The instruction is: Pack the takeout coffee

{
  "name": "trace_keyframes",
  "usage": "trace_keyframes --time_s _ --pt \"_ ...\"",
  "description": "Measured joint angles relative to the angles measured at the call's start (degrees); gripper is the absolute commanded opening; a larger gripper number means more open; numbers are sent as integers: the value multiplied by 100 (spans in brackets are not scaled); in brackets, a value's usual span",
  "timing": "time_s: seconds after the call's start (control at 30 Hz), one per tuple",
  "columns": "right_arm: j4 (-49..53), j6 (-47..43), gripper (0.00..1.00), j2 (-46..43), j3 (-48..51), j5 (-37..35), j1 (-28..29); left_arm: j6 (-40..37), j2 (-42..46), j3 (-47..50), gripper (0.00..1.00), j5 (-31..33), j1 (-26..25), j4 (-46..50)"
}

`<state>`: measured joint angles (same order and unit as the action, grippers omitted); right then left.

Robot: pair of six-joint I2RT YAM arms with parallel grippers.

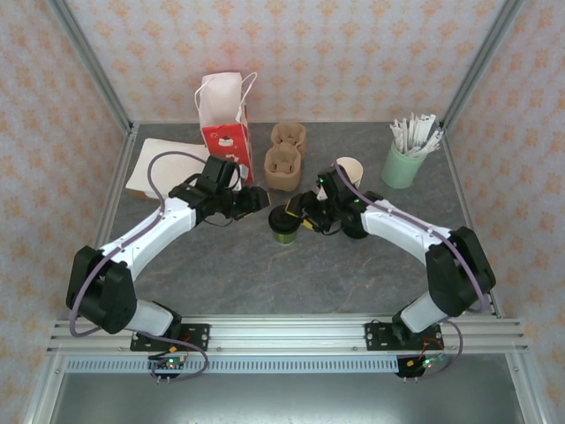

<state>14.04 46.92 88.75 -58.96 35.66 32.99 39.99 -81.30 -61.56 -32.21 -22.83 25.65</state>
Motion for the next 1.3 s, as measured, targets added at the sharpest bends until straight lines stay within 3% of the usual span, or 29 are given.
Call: trace_keyframes --time_s 0.3,0.53,0.77,0.93,1.3 --pt "236 -358 60 302 -527 15 -107 -59 210 109 52 13 50 79" --pt "704 -527 54 -529 -249 -264 -348 -57 79 109 51 -39 50 -26" --pt "391 -35 48 -1086 758 -96 -118 -59 -505 96 47 -160 50 -186" --pt "76 258 44 -1036 927 -68 166 -59 -625 96 47 -199 50 -247" --pt "-627 601 38 -649 955 -46 201 -90 -704 87 46 -203 50 -275"
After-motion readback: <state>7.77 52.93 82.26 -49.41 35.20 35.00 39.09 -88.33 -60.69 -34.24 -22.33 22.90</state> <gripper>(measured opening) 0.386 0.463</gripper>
